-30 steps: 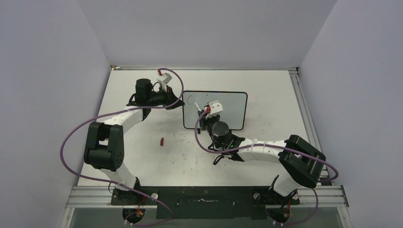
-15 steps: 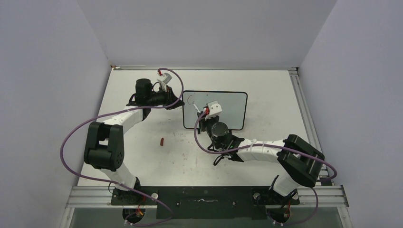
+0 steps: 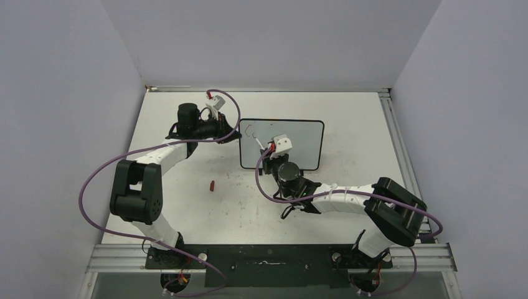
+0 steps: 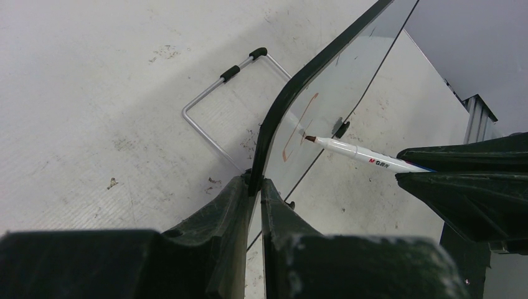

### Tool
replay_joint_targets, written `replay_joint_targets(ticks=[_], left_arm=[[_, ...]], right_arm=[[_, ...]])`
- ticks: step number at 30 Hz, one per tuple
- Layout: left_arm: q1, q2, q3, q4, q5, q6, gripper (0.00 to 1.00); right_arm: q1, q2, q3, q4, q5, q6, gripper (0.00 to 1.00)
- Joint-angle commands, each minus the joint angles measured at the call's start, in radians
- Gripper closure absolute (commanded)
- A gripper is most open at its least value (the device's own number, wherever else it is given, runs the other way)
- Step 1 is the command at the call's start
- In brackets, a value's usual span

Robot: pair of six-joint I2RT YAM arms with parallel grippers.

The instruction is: Write a sentence on the whiteboard

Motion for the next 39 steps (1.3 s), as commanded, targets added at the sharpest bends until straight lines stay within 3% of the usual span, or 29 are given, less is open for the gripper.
replay_joint_targets(ticks=[1, 29, 39], left_arm=[[0.007, -0.029, 0.024, -0.003, 0.004, 0.016, 1.00], [0.007, -0.030, 0.026, -0.003, 0.007, 0.016, 1.00], [0.009, -0.031, 0.026, -0.004, -0.008, 0.011, 1.00]], right_arm=[[-0.009, -0.046, 0.009, 0.014, 0.072, -0.032, 0.95], [-0.013, 0.032, 0.080, 0.043, 0.036, -0.056, 0.95], [0.019, -0.094, 0.053, 0.017, 0.015, -0.060, 0.95]])
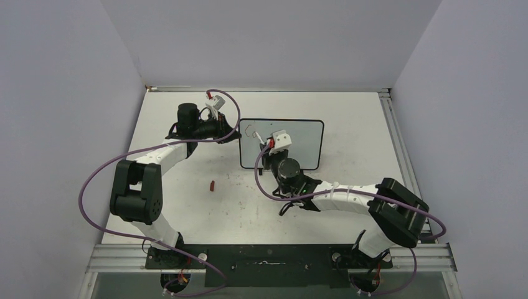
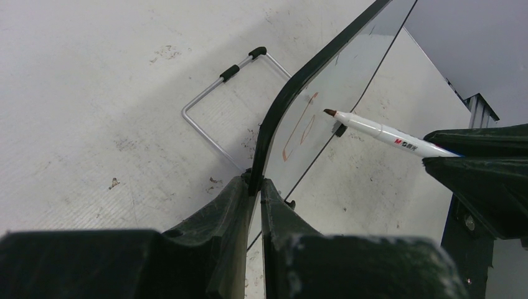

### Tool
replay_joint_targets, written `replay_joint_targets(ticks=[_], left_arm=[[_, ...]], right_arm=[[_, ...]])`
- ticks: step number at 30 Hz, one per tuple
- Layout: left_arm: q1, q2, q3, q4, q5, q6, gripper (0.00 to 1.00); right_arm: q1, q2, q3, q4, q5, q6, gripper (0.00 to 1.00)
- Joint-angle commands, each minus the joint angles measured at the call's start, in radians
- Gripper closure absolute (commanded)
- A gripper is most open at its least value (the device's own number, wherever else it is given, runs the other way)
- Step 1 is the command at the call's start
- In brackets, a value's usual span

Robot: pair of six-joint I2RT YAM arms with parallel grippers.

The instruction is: Write a sentence on the whiteboard

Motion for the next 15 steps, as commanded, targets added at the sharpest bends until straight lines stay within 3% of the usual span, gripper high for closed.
replay_joint_targets(ticks=[1, 15], left_arm=[[0.008, -0.030, 0.026, -0.005, -0.009, 0.005, 1.00], [0.009, -0.030, 0.027, -0.009, -0.014, 0.006, 1.00]], right_arm=[[0.019, -0.104, -0.001, 0.013, -0.001, -0.008, 0.95], [-0.009, -0.172, -0.053, -0.003, -0.041, 0.014, 0.95]])
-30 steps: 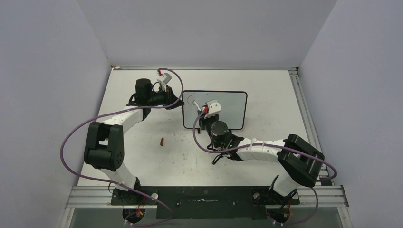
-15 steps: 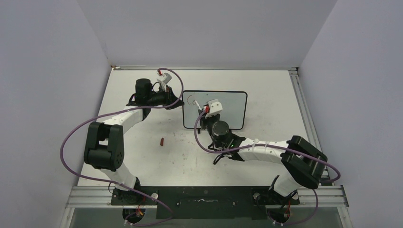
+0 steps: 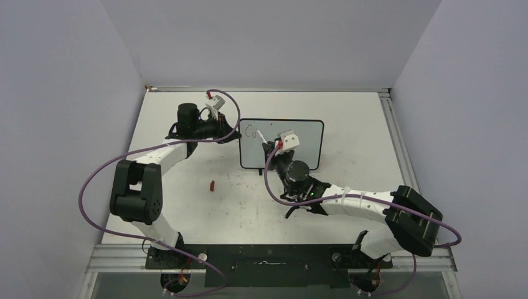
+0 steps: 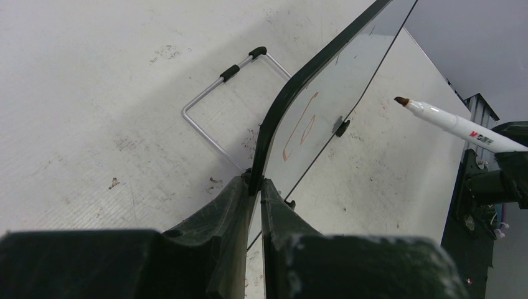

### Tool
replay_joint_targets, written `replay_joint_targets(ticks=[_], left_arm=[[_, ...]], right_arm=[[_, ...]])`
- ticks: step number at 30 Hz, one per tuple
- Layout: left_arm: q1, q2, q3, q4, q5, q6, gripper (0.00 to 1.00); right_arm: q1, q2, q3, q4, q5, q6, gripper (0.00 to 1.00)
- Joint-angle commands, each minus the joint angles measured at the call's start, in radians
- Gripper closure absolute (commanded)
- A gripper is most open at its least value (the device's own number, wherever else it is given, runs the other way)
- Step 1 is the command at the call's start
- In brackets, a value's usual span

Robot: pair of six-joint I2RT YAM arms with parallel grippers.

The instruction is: Write a sentence on the whiteboard

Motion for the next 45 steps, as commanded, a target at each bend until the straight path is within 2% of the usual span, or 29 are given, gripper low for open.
replay_joint_targets(ticks=[1, 10, 45], left_arm=[[0.008, -0.030, 0.026, -0.008, -0.016, 0.006, 1.00], [0.008, -0.029, 0.027, -0.013, -0.020, 0.008, 1.00], [0.014, -0.029, 0.031, -0.015, -0.013, 0.009, 1.00]], right_arm=[[-0.029, -0.037, -0.020, 0.015, -0.036, 0.014, 0.95], [-0.048, -0.017, -0.028, 0.033, -0.072, 0.026, 0.95], [-0.069, 0.093, -0.003, 0.096, -0.054, 0.014, 0.95]])
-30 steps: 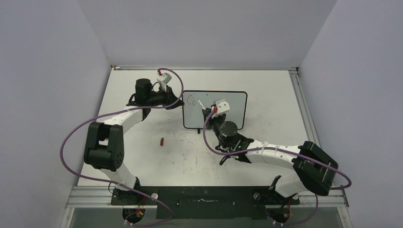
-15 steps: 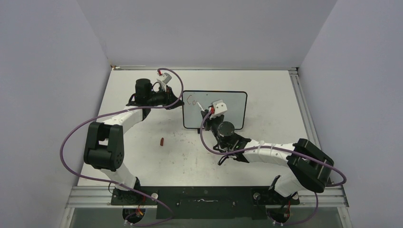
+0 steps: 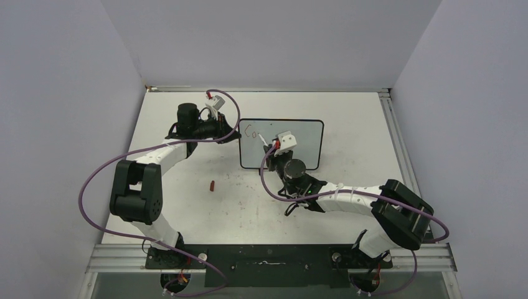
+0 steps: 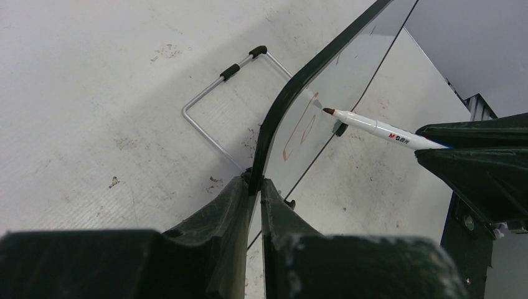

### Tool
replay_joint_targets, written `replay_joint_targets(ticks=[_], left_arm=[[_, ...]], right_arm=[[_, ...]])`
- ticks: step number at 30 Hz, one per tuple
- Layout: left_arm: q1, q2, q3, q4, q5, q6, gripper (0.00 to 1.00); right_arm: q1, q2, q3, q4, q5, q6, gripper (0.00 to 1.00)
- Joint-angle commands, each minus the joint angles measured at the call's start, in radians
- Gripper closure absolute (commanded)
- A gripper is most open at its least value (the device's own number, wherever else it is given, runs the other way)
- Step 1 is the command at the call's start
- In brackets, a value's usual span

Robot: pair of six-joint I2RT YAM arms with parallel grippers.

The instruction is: Write a sentence on the whiteboard

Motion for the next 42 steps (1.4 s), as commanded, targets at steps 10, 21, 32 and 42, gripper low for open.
replay_joint_targets(ticks=[10, 21, 32, 42], left_arm=[[0.013, -0.030, 0.031, -0.011, -0.011, 0.009, 1.00], [0.014, -0.032, 0.031, -0.011, -0.010, 0.008, 1.00], [0.014, -0.035, 0.029, -0.009, -0.011, 0.008, 1.00], [0.014, -0.035, 0.029, -0.008, -0.009, 0.008, 1.00]], right_arm=[[-0.029, 0.023, 0.040, 0.070, 0.003, -0.002, 0.95], [-0.011, 0.022, -0.024, 0.048, 0.019, 0.038, 0.95], [-0.004, 0.006, -0.041, 0.040, 0.059, 0.042, 0.95], [-0.009, -0.005, 0.006, 0.059, 0.075, -0.001, 0.95]])
